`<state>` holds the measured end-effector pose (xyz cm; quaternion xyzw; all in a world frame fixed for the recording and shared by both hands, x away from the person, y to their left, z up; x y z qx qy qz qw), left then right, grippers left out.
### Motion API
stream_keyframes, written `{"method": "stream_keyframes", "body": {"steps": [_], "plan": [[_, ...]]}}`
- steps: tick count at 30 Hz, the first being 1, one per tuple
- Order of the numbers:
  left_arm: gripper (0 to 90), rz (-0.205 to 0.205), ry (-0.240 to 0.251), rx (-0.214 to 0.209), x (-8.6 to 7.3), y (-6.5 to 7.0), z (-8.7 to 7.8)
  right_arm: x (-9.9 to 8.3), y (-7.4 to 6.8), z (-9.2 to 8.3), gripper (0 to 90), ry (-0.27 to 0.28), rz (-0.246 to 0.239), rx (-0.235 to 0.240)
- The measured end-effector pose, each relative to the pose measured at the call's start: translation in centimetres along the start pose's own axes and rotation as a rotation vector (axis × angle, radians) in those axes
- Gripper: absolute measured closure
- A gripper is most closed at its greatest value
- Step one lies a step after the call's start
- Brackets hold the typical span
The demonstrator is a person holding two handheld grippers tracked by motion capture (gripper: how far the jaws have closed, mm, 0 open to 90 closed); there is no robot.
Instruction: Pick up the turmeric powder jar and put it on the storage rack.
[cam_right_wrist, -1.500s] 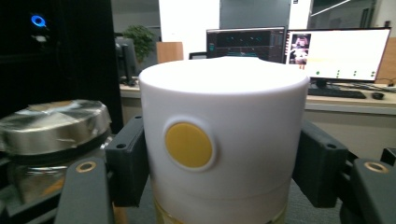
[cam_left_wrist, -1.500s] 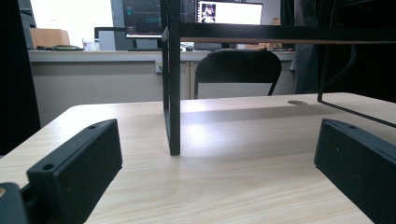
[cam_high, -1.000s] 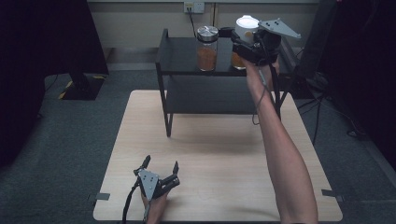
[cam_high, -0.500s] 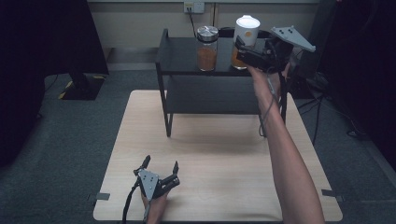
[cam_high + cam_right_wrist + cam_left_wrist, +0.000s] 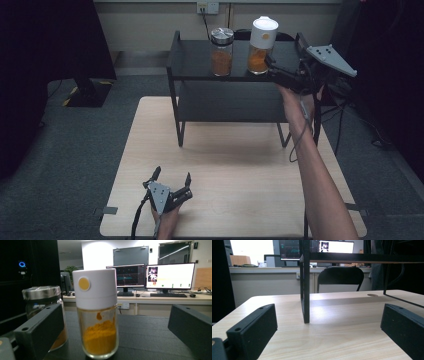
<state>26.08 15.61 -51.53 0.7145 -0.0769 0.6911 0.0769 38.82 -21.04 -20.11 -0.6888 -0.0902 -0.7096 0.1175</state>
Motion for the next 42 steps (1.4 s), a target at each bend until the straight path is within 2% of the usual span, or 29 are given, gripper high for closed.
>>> {"method": "stream_keyframes", "body": {"steps": [14, 17, 29, 34, 42], "plan": [[0.1, 0.000, 0.001, -0.006, 0.0, 0.0, 0.0, -1.8, 0.1, -3.2, 0.0, 0.036, -0.024, 0.032], [0.1, -0.001, 0.001, -0.005, 0.0, 0.0, 0.0, -2.5, 0.2, -3.9, 0.0, 0.038, -0.013, 0.044], [0.1, 0.000, 0.001, -0.006, 0.0, 0.0, 0.0, -6.8, 0.6, -7.6, 0.0, 0.059, -0.038, 0.036], [0.1, -0.001, 0.001, -0.005, 0.0, 0.0, 0.0, -8.3, 0.5, -8.6, 0.0, 0.048, -0.062, 0.040], [0.1, 0.000, 0.001, -0.005, 0.0, 0.0, 0.0, -11.3, 0.1, -10.2, 0.0, 0.048, -0.067, 0.027]]}}
Point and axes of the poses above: each handheld gripper's, and its own axes: z roughly forward along the jaws, x roughly out of its top, y roughly to its right, the point moved 9 cm from there along z, roughly forward along the jaws, and after that the axes turned 3 degrees about -y, right-handed, at the moved point
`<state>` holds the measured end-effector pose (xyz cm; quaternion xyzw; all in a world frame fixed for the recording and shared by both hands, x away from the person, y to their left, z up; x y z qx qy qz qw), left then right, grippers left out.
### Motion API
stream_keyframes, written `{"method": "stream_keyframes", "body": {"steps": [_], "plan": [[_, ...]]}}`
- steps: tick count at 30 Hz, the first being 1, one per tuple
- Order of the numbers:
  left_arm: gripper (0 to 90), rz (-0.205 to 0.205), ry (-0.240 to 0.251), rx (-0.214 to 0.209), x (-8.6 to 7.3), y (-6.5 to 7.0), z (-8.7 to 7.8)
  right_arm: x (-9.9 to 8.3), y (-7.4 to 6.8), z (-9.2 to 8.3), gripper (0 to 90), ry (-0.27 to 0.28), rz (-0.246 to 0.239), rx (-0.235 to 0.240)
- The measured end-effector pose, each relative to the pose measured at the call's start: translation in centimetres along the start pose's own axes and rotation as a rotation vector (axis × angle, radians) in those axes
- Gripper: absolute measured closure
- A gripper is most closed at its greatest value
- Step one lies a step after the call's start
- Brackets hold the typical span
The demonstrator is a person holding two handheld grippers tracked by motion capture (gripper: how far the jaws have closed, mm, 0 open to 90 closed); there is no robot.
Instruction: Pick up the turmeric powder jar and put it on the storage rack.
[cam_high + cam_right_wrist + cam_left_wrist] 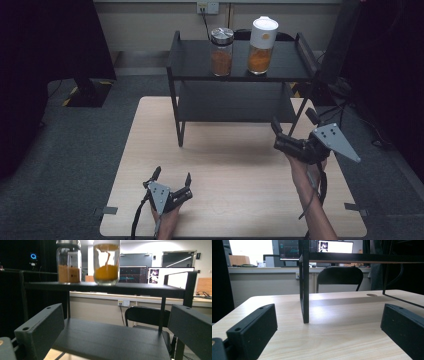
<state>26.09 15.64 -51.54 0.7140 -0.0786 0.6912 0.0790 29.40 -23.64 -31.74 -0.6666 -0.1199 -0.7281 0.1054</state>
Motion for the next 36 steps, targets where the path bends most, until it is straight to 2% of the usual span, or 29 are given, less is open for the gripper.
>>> {"method": "stream_keyframes", "body": {"steps": [9, 17, 25, 28, 33, 36], "plan": [[0.2, 0.000, 0.000, 0.000, 0.0, 0.0, 0.0, -4.1, -0.5, -1.5, 0.0, -0.032, 0.012, -0.026], [0.2, 0.000, 0.000, 0.000, 0.0, 0.0, 0.0, -7.3, -0.4, -2.7, 0.0, -0.039, 0.025, -0.056], [0.2, 0.000, 0.000, 0.000, 0.0, 0.0, 0.0, -10.4, -0.1, -3.7, 0.0, -0.053, 0.073, -0.071], [0.2, -0.001, 0.000, 0.000, 0.0, 0.0, 0.0, -11.4, -0.2, -3.9, 0.0, -0.065, 0.116, -0.070], [0.2, -0.001, 0.001, -0.001, 0.0, 0.0, 0.0, -13.0, -0.3, -4.5, 0.0, -0.078, 0.130, -0.088], [0.2, -0.002, 0.001, -0.001, 0.0, 0.0, 0.0, -13.9, -0.3, -4.8, 0.0, -0.089, 0.115, -0.099]]}}
Point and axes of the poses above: each handheld gripper's, and its own axes: z roughly forward along the jaws, x roughly out of its top, y roughly to its right, the point moved 9 cm from there along z, roughly forward along the jaws, and after that the axes turned 3 degrees about -y, right-handed, at the moved point
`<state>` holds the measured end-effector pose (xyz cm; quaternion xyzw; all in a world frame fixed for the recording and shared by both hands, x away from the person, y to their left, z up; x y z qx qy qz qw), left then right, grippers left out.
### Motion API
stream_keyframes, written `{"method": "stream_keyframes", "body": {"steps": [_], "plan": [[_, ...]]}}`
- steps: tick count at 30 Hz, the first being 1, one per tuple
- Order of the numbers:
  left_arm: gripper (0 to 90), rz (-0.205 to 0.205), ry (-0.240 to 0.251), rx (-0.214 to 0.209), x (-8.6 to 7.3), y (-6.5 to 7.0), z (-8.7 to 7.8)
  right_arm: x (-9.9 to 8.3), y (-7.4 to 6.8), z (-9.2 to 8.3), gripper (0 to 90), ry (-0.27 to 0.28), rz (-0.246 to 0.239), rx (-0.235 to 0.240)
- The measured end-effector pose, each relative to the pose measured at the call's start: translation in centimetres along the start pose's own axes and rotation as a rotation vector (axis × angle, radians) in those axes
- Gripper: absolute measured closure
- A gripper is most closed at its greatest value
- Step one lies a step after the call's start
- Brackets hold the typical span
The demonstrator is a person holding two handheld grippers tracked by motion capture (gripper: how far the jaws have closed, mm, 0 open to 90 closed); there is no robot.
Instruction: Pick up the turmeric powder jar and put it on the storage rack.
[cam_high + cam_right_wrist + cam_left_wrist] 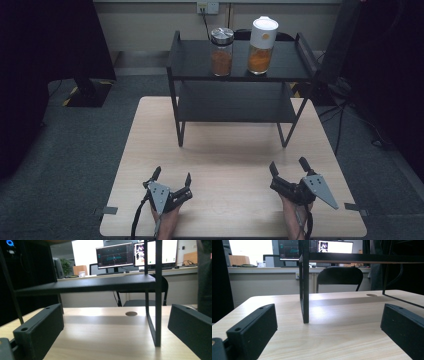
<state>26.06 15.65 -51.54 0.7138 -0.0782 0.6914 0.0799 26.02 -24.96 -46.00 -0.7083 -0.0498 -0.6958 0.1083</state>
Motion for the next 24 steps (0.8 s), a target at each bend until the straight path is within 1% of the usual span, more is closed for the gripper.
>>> {"method": "stream_keyframes", "body": {"steps": [3, 7, 9, 13, 15, 17, 19, 24], "plan": [[0.2, -0.004, 0.001, 0.004, 0.0, 0.0, 0.0, -0.9, 0.2, -0.1, 0.0, -0.002, -0.004, 0.010], [0.2, -0.003, 0.001, 0.009, 0.0, 0.0, -0.1, -2.2, 0.1, -0.2, 0.0, -0.018, -0.048, -0.002], [0.2, -0.001, 0.000, 0.011, 0.0, 0.1, -0.1, -2.7, -0.1, -0.5, 0.0, -0.013, -0.073, -0.015], [0.1, -0.001, 0.000, 0.011, 0.0, 0.1, -0.1, -3.5, -0.6, -0.9, 0.0, -0.005, -0.107, -0.021], [0.1, -0.001, -0.001, 0.012, 0.0, 0.1, -0.1, -3.8, -0.6, -1.0, 0.0, -0.013, -0.111, -0.014], [0.1, -0.001, -0.001, 0.021, 0.0, 0.1, -0.1, -4.1, -0.7, -1.2, 0.0, -0.014, -0.117, -0.021], [0.2, -0.004, 0.001, 0.022, 0.0, 0.1, -0.1, -4.3, -0.7, -1.3, 0.0, -0.013, -0.109, -0.024], [0.2, -0.004, 0.001, 0.023, 0.0, 0.1, -0.1, -5.0, -0.8, -1.5, 0.0, -0.002, -0.126, -0.038]]}}
Point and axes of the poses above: each handheld gripper's, and its own axes: z roughly forward along the jaws, x roughly out of its top, y roughly to its right, the point moved 9 cm from there along z, roughly forward along the jaws, and after that the axes turned 3 degrees about -y, right-handed, at the moved point
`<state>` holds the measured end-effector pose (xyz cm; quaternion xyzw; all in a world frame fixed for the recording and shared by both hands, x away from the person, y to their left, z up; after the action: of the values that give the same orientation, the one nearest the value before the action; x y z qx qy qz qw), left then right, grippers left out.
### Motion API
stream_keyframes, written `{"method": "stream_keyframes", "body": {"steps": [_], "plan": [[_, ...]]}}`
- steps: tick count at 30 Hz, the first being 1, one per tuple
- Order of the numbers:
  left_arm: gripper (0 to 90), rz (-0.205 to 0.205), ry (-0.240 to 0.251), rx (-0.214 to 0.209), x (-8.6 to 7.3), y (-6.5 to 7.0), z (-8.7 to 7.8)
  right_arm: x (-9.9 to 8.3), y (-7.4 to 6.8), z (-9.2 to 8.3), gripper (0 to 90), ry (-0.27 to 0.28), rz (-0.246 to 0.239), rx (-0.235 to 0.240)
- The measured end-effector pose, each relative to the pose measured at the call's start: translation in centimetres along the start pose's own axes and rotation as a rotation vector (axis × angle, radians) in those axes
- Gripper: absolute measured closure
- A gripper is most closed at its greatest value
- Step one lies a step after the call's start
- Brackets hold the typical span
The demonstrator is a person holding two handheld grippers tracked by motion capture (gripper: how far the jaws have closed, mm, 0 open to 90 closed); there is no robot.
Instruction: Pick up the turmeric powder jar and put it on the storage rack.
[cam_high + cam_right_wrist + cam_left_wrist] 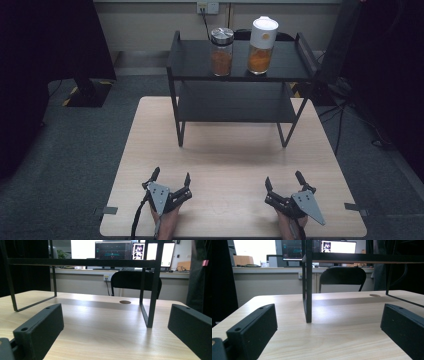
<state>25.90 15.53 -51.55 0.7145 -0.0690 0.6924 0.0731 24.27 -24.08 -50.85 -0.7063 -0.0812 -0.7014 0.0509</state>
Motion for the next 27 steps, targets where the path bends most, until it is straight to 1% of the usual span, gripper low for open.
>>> {"method": "stream_keyframes", "body": {"steps": [3, 4, 11, 13, 14, 15, 16, 18, 21, 27], "plan": [[0.2, 0.000, 0.000, 0.000, 0.00, 0.00, -0.01, -0.45, -0.14, 0.00, 0.0, 0.017, -0.015, -0.002], [0.2, 0.000, 0.000, 0.000, 0.00, 0.00, -0.01, -0.52, -0.13, 0.01, 0.0, 0.015, -0.019, 0.001], [0.3, 0.000, -0.001, 0.006, 0.00, 0.04, -0.03, -0.73, -0.09, -0.16, 0.0, 0.029, -0.005, -0.016], [0.3, 0.001, -0.001, 0.008, 0.00, 0.05, -0.04, -0.67, 0.10, -0.16, 0.0, 0.017, 0.018, 0.001], [0.3, 0.000, -0.001, 0.009, 0.00, 0.05, -0.04, -0.62, 0.09, -0.16, 0.0, 0.010, 0.029, -0.005], [0.3, 0.000, -0.001, 0.009, 0.00, 0.04, -0.04, -0.63, -0.01, -0.18, 0.0, 0.011, 0.029, -0.022], [0.3, 0.000, 0.000, 0.009, -0.01, 0.05, -0.04, -0.63, -0.05, -0.18, 0.0, 0.011, 0.028, -0.024], [0.3, 0.000, -0.001, 0.009, 0.00, 0.05, -0.04, -0.57, -0.07, -0.13, 0.0, 0.004, 0.023, -0.021], [0.3, 0.001, -0.001, 0.008, 0.00, 0.05, -0.03, -0.47, -0.01, -0.01, 0.0, -0.011, 0.034, -0.023], [0.2, 0.001, -0.001, 0.011, 0.00, 0.07, -0.03, -0.41, -0.06, 0.05, 0.0, -0.019, 0.031, -0.028]]}}
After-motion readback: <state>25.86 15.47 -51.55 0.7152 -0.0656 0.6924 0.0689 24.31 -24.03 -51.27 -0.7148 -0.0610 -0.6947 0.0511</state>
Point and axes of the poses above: each handheld gripper's, and its own axes: z roughly forward along the jaws, x roughly out of its top, y roughly to its right, the point moved 9 cm from there along z, roughly forward along the jaws, and after that the axes turned 3 degrees about -y, right-handed, at the moved point
